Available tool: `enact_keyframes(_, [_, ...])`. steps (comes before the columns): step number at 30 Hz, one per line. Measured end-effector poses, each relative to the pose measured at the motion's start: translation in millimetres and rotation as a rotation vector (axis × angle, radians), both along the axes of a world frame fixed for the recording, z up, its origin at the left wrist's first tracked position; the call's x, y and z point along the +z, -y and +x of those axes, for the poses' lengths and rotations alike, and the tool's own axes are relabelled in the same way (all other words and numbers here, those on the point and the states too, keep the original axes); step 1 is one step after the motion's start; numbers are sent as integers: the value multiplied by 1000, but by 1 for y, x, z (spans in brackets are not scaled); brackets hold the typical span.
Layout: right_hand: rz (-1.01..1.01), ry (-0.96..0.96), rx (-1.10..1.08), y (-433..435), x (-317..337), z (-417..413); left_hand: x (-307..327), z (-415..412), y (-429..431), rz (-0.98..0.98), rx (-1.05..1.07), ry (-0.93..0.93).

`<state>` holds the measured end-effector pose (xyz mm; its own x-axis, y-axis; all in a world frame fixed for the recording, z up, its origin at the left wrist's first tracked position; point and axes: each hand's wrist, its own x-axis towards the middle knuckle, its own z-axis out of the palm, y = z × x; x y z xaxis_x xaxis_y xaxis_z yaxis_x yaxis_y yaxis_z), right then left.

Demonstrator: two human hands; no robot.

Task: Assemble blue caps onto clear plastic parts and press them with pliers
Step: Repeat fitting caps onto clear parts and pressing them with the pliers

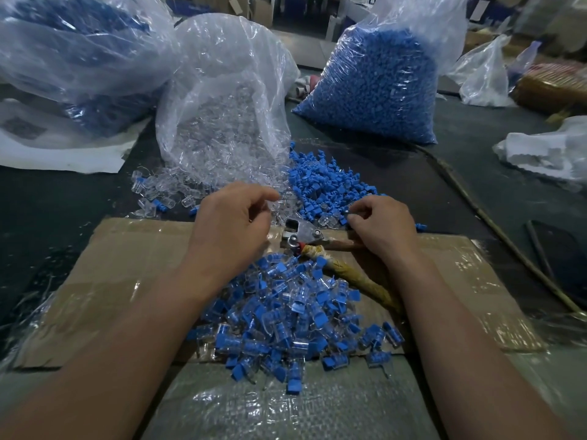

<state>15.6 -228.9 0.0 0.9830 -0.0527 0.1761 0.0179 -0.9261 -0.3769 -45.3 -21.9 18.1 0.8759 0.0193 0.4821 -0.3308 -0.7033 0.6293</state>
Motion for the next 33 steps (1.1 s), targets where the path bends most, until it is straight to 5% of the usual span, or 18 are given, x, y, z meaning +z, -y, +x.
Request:
enact_keyframes(16, [70, -50, 149, -6, -2, -1, -3, 0, -2, -115, 1, -85])
enact_keyframes(29, [663, 68, 255, -23, 27, -26, 8, -3, -1, -372, -23, -188])
enact_keyframes(33, [683, 106, 383, -45, 45, -33, 18, 2, 0, -447, -10, -219])
